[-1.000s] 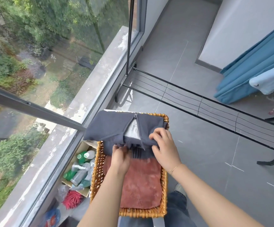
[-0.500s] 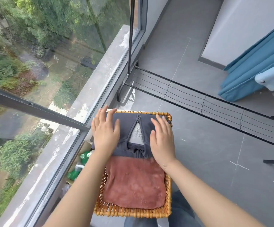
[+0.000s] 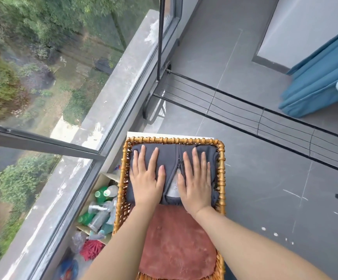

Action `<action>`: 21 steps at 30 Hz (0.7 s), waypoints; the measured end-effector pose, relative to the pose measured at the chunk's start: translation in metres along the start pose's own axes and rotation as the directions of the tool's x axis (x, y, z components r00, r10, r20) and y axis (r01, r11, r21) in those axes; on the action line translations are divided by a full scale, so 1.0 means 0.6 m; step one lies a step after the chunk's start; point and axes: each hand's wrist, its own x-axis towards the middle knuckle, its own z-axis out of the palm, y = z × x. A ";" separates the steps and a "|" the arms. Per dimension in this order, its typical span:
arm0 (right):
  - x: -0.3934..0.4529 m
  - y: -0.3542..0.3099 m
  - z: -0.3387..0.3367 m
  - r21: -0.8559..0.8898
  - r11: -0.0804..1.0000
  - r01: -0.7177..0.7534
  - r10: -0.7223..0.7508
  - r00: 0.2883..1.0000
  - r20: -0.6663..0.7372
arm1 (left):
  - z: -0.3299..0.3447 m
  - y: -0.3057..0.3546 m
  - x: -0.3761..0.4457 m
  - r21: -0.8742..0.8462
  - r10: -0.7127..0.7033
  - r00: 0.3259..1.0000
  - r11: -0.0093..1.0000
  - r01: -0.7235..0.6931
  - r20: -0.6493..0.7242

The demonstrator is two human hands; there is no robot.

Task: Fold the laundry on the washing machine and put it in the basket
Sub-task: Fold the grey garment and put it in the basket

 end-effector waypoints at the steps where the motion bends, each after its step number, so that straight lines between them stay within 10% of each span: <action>1: 0.002 0.004 0.011 0.013 1.000 -0.003 0.003 1.000 -0.001 | 0.009 -0.007 0.002 -0.002 0.016 1.000 1.000 -0.016 -0.013; 11: 0.013 0.034 0.050 0.072 0.996 0.057 -0.056 0.998 -0.021 | 0.048 -0.030 0.005 -0.114 0.052 0.993 0.991 -0.064 -0.102; 21: 0.015 0.017 -0.021 0.294 0.951 -0.094 0.049 0.986 0.157 | -0.013 0.007 0.004 -0.034 -0.110 0.987 0.993 0.115 0.118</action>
